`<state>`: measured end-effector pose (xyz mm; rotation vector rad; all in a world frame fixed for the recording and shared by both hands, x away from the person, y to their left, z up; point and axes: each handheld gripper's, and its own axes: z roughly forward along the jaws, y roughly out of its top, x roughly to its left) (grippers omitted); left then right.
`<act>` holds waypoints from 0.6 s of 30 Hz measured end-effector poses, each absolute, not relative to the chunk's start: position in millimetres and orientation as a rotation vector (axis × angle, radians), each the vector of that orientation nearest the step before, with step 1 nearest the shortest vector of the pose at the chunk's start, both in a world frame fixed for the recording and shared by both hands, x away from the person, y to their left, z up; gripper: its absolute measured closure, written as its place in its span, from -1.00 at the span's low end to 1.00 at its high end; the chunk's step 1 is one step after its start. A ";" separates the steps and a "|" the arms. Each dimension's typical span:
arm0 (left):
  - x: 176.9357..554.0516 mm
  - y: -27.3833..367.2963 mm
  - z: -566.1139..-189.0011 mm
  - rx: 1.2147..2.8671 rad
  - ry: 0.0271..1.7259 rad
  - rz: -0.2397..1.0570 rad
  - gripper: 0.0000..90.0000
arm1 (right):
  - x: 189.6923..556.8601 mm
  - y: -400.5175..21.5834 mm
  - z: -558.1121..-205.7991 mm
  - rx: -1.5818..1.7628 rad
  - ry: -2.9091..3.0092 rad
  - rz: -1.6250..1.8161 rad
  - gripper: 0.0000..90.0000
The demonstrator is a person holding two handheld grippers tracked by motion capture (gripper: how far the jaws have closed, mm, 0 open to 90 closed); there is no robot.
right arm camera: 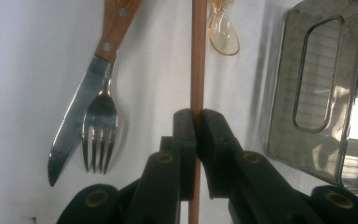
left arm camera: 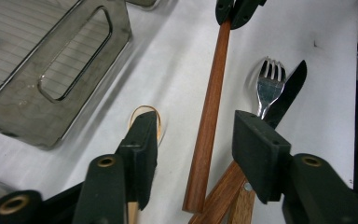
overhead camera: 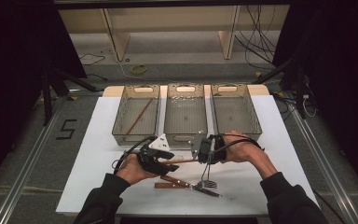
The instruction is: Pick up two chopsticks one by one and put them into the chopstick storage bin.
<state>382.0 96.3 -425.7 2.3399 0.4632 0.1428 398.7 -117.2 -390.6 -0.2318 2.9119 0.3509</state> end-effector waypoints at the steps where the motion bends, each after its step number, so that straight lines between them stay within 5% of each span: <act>1: 382.0 96.0 -425.7 2.341 0.459 0.143 0.17 | 398.0 -116.9 -390.9 -0.217 2.912 0.356 0.89; 18: 380.0 95.3 -425.6 2.362 0.374 0.122 0.71 | 397.3 -114.7 -392.0 -0.258 2.918 0.345 0.89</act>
